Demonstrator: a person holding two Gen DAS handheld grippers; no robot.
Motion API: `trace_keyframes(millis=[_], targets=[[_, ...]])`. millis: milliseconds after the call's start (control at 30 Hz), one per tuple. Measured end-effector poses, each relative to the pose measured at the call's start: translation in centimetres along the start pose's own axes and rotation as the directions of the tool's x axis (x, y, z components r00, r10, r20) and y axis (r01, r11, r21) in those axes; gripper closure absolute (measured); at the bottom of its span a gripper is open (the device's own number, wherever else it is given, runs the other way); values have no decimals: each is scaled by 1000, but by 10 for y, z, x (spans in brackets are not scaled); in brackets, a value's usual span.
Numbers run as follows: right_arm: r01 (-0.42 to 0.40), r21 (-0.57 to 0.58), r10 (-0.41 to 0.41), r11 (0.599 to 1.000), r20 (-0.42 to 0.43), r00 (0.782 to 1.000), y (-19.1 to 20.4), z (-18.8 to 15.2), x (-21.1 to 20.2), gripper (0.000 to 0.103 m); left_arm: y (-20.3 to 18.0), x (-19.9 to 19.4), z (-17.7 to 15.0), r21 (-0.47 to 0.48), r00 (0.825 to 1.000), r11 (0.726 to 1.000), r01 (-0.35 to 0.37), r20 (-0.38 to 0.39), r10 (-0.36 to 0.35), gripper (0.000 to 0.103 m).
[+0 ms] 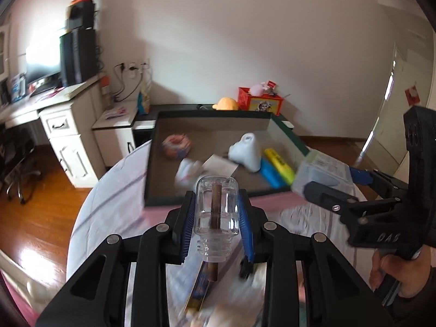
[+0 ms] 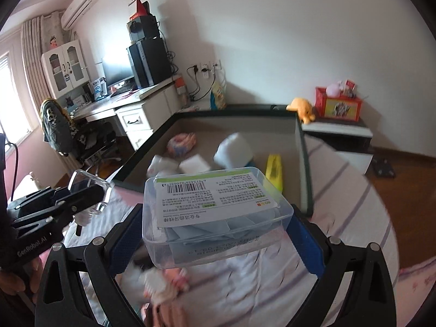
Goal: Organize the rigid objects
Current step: 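Carry the clear bottle in the left tool while the right tool carries the clear box into the pink box, then open both tools and withdraw them from the pink box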
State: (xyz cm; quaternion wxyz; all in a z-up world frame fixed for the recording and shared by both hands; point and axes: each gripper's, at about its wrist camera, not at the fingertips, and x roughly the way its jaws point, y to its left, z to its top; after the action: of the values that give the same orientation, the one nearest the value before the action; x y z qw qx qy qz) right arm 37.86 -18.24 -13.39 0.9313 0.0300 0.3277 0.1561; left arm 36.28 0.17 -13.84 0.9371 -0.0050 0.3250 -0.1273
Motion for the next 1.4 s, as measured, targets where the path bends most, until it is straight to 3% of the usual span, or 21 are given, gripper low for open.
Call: trace_keyframes(millis=[100,267,567,633,667,733,833,900,1000,1133,1300,1400], targets=[[23,-11,-23,1000,2,1000,-5,16,13,5,-12,22,23,45,1000,999,-5,-5,5,73],[81,-21,-81,996,-18,997,-18,38,49,5,-13,79,53,69,996,997,-37,-77,43,73],[142,-16,-143,990,-52,988,-36,46,97,4,-6,133,60,52,982,995,-81,-167,89,71],[148,-5,-148,989,-67,987,-37,46,100,3,-5,130,58,50,981,994,-94,-165,101,59],[151,3,-151,988,-66,986,-38,45,98,3,-5,125,58,48,981,993,-112,-154,118,53],[148,10,-147,989,-49,988,-38,45,90,2,-1,112,57,29,982,990,-140,-128,142,30],[140,21,-140,990,-15,990,-35,46,66,0,6,84,54,-6,987,991,-136,-86,135,13],[132,28,-132,991,20,991,-28,44,42,0,5,56,48,-19,991,991,-130,-33,129,8],[132,11,-133,991,72,989,-11,40,6,0,-1,13,38,-9,989,990,-144,45,144,4],[137,-1,-136,991,150,979,14,28,-46,0,-10,-47,22,-4,970,982,-188,156,186,0],[179,-17,-169,984,243,955,45,1,-109,0,-22,-110,-8,-23,955,981,-191,228,191,0],[204,-15,-191,979,292,937,60,-20,-144,0,-33,-146,-28,-24,932,976,-215,294,213,0]])
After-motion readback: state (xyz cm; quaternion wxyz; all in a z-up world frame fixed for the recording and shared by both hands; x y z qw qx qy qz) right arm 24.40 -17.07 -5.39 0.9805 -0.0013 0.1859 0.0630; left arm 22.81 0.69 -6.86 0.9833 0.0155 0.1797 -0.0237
